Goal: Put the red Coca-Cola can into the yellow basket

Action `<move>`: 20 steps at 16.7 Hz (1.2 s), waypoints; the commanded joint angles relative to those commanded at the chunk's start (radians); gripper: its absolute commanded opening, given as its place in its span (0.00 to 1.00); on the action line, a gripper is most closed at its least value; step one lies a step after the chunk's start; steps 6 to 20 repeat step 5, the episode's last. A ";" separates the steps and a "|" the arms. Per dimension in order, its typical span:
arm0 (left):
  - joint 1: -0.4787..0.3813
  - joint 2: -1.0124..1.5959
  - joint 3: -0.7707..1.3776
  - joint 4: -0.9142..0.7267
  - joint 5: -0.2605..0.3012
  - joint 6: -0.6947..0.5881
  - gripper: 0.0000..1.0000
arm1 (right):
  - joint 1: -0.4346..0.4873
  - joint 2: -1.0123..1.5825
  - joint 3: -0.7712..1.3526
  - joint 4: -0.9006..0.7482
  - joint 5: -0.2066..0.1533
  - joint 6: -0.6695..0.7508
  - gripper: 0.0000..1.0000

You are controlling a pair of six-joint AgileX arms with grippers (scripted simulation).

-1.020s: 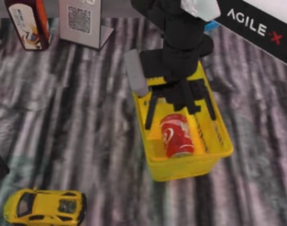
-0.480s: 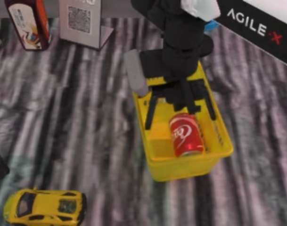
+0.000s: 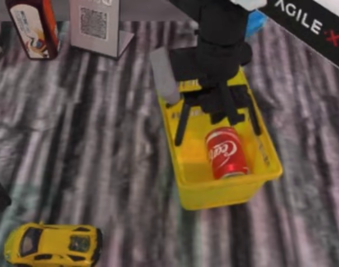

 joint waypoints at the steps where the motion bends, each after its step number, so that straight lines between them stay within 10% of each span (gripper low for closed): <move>1: 0.000 0.000 0.000 0.000 0.000 0.000 1.00 | -0.004 0.002 0.040 -0.035 0.000 -0.006 0.00; 20: 0.000 0.000 0.000 0.000 0.000 0.000 1.00 | -0.014 0.002 0.115 -0.107 0.000 -0.019 0.00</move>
